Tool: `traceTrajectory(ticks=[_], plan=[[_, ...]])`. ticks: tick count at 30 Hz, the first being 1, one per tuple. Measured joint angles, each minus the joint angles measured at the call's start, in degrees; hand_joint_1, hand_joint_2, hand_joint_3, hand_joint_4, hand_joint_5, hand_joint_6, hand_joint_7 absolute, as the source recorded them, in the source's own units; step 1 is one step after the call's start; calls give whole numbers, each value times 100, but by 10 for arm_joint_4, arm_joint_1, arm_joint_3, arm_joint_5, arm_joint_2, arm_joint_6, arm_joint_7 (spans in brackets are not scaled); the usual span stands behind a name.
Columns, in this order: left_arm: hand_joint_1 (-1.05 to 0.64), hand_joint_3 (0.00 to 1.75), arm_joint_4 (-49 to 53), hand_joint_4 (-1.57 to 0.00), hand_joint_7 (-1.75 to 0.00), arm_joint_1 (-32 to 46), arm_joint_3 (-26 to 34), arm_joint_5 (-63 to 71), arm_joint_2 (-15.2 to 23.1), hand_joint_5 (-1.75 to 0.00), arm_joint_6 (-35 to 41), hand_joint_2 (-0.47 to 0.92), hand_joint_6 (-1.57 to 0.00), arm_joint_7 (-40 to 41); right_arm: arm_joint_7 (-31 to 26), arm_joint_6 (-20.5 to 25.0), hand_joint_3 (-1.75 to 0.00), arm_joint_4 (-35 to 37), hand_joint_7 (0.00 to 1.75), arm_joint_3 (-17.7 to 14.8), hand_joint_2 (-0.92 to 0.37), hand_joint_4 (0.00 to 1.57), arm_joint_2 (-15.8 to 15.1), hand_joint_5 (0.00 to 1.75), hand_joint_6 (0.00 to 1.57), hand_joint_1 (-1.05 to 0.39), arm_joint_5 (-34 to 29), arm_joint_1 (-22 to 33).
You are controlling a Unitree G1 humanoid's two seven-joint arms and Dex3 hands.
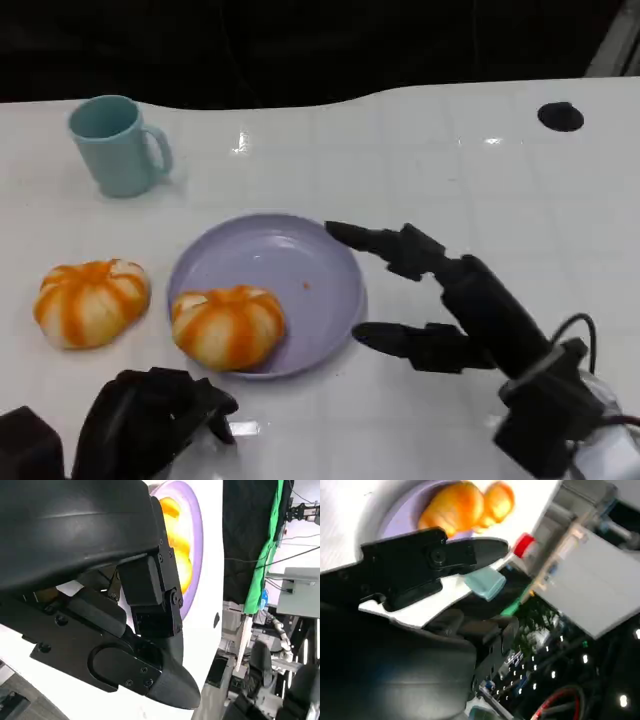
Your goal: Grasp the bread from the table and place it into the plate.
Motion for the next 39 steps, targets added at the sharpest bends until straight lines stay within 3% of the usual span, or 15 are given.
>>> traceTrajectory(ticks=[6, 9, 15, 24, 39], plan=[[-105, 0, -5, -78, -19, 2, 0, 0, 0, -164, 5, 80, -157, 0, 83, 2, -27, -43, 32, -29, -92, 51, 2, 99, 75, -41, 123, 66], [-105, 0, -11, -78, -19, 6, -1, -1, -1, -164, 10, 80, -157, 0, 109, 2, -42, -61, 81, -42, -85, 59, 4, 124, 67, -37, 159, 96], [-105, 0, -20, -78, -19, 13, -5, 0, -1, -165, 14, 79, -157, 0, 135, 22, -86, -101, 132, -65, -62, 66, 9, 162, 65, -32, 194, 141], [-105, 0, -33, -77, -18, 21, -6, 0, -4, -165, 22, 80, -157, 0, 181, 57, -95, -136, 144, -94, -60, 72, 24, 174, 69, -31, 254, 214], [-104, 0, -33, -77, -16, 24, -5, -11, -3, -165, 22, 80, -157, -1, 179, 68, -108, -144, 157, -120, -50, 80, 65, 175, 68, -33, 239, 254]])
